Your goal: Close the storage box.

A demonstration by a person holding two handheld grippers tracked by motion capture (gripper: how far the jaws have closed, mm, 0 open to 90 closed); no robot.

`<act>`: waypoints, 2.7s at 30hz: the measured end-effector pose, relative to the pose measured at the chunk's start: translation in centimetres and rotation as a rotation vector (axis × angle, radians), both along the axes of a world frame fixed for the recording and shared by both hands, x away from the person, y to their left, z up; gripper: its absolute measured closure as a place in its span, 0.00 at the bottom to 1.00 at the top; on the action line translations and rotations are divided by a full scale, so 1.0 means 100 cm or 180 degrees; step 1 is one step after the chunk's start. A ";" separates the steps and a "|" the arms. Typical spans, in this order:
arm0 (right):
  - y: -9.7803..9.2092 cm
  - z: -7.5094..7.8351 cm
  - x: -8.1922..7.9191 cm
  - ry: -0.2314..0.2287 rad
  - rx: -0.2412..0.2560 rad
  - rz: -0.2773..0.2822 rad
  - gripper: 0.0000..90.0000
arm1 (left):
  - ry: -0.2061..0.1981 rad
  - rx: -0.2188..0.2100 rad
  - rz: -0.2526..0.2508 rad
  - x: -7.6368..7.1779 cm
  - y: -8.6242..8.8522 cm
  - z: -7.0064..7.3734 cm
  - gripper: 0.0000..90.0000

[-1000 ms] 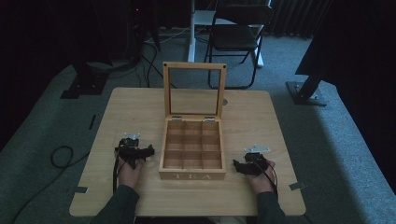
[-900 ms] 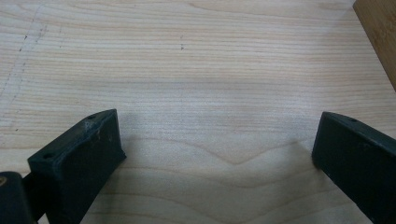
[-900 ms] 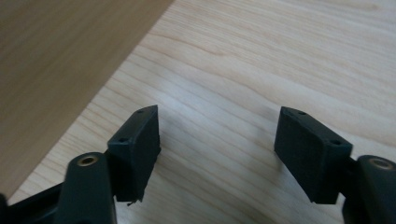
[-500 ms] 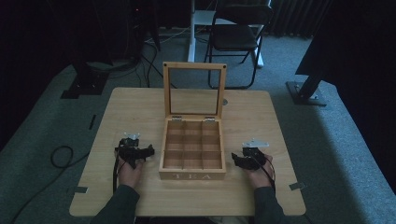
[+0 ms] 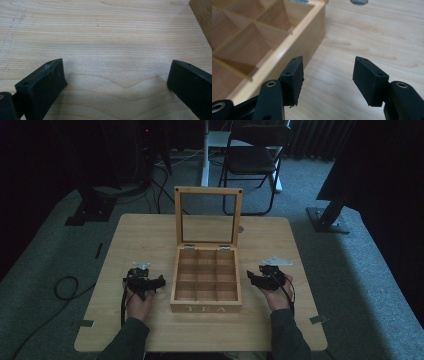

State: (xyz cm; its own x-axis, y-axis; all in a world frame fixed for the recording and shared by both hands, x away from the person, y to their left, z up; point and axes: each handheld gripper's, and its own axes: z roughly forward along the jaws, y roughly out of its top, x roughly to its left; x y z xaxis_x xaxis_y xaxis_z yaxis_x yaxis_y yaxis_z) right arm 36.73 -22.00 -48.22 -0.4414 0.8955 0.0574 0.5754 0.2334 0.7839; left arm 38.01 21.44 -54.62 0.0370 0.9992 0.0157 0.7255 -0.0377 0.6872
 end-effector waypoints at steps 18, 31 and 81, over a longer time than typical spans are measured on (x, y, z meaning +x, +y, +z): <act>0.014 0.038 0.029 -0.0192 0.0134 0.0111 0.46 | -0.0002 -0.0001 0.0000 0.000 0.000 0.000 0.02; 0.027 0.047 0.055 -0.0207 0.0092 0.0182 0.46 | -0.0013 -0.0005 0.0004 0.000 0.000 0.000 0.02; 0.058 0.077 0.156 -0.0071 0.0594 0.0127 0.52 | -0.0004 -0.0002 0.0001 0.000 0.000 0.000 0.02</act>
